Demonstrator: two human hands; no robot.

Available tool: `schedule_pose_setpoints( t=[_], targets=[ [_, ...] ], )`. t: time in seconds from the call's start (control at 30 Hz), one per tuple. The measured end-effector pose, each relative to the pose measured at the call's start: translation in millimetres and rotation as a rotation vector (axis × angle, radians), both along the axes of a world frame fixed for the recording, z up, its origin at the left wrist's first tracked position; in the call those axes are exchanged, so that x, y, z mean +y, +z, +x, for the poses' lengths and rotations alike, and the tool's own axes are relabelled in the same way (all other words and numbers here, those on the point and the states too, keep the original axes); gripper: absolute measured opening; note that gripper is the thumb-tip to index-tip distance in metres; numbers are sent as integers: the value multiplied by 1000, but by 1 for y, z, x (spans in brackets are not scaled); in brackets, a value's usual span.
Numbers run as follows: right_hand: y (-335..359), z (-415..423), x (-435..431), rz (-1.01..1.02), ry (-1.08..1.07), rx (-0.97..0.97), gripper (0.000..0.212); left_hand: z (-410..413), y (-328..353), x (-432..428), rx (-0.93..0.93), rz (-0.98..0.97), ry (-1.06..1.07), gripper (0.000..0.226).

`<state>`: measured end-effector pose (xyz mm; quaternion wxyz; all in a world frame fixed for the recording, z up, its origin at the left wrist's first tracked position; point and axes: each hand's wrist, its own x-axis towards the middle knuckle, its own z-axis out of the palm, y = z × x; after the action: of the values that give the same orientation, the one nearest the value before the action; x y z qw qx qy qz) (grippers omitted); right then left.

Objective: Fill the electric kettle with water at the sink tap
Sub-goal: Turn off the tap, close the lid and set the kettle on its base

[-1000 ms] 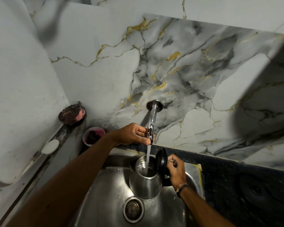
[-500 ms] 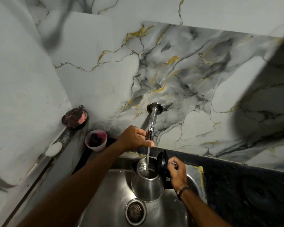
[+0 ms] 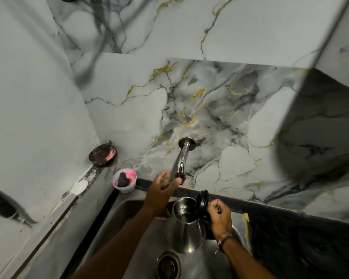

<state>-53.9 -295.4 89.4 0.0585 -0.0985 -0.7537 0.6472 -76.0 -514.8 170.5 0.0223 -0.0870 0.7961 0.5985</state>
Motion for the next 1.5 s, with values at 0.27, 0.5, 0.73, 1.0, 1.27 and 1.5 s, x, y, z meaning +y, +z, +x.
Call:
schedule_pose_setpoints(
  t=[0.27,0.5,0.73,1.0,1.27,1.5],
  targets=[
    [31,34,56,-17,37,60,39,100,-72,28,-152,41,-305,129],
    [49,76,148,-61,53,97,42,142,-93,161,123,239,-146,132],
    [63,87,262,-1,113,54,44,161,-83,271,153,99,-14,128],
    [83,72,388,119,145,-150,47,139,-73,396,158,-73,-52,129],
    [94,51,441,597,98,-377,76,119,-83,473,122,-131,-66,141],
    [93,33,451,832,56,-420,88,104,-96,503,127,-57,-34,136]
  ],
)
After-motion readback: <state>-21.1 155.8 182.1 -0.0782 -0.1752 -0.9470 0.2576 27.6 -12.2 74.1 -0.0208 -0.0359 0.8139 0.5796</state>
